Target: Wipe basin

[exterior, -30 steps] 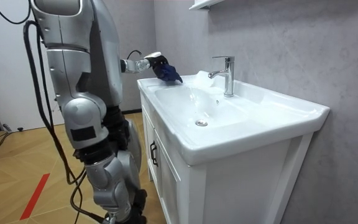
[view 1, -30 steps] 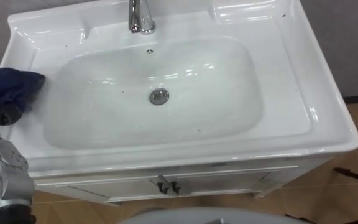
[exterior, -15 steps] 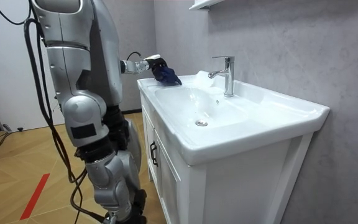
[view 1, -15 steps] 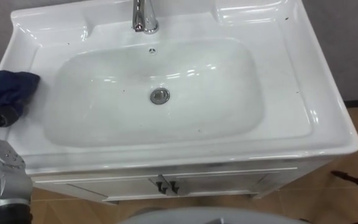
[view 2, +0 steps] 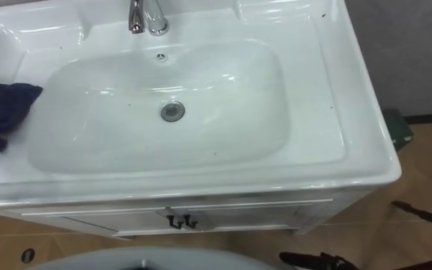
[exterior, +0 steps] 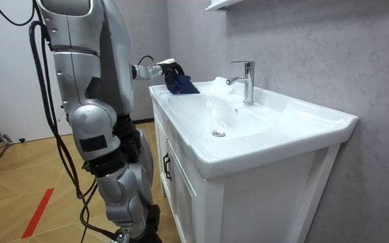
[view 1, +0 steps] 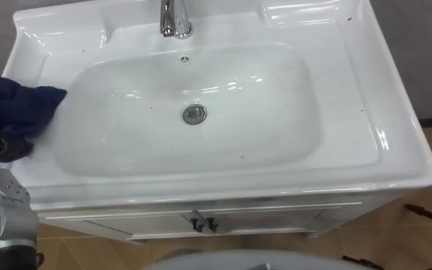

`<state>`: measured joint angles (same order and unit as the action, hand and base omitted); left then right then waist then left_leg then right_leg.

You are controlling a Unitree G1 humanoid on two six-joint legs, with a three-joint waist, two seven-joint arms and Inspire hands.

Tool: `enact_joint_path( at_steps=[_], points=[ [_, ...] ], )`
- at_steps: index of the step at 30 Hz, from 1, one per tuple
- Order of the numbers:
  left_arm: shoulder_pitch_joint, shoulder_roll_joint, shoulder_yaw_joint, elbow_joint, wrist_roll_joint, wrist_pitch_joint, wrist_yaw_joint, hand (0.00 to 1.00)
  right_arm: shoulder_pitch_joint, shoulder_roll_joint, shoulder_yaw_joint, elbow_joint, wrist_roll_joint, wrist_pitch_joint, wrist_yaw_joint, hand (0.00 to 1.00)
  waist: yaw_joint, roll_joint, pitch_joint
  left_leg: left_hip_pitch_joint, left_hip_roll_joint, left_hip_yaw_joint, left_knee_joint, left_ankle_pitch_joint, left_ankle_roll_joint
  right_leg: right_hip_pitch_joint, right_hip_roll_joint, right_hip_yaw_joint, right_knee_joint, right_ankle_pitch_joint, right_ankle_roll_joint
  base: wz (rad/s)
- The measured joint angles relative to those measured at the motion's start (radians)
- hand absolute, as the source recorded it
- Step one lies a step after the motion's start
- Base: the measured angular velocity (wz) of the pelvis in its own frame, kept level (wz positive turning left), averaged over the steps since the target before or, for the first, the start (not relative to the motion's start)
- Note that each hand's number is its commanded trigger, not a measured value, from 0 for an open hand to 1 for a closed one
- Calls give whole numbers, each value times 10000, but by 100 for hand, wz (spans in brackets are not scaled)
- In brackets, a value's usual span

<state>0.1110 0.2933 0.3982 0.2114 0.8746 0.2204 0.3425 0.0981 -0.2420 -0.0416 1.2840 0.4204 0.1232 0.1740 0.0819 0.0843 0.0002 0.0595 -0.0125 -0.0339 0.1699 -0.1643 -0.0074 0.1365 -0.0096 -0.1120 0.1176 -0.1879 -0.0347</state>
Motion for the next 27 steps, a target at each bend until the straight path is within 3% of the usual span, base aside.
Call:
enact_joint_path(
  at_steps=[10,14,23,27],
  points=[
    [-21,3,141,-870,9,3,271,0,64,13,-31,41,-34,17,3,0,29,-9,-17,-138,-14,66,-7,0,2,-159,-14,15,-8,-8,5,0],
    [-32,8,325,-1099,10,30,331,0,134,0,-203,38,-243,85,-5,0,31,-41,-70,-125,-11,86,-7,0,1,-162,-16,31,-2,-9,3,0],
    [-58,59,324,-1146,9,136,406,0,136,5,-210,42,-233,88,-3,0,19,-6,-57,-127,-6,97,-6,0,2,-162,-16,27,3,-10,4,0],
    [-151,75,324,-1147,-9,139,406,0,112,9,-215,38,-154,81,-131,0,-18,63,-15,-143,-15,69,18,-2,4,-153,-19,1,9,-10,6,1]
  ],
)
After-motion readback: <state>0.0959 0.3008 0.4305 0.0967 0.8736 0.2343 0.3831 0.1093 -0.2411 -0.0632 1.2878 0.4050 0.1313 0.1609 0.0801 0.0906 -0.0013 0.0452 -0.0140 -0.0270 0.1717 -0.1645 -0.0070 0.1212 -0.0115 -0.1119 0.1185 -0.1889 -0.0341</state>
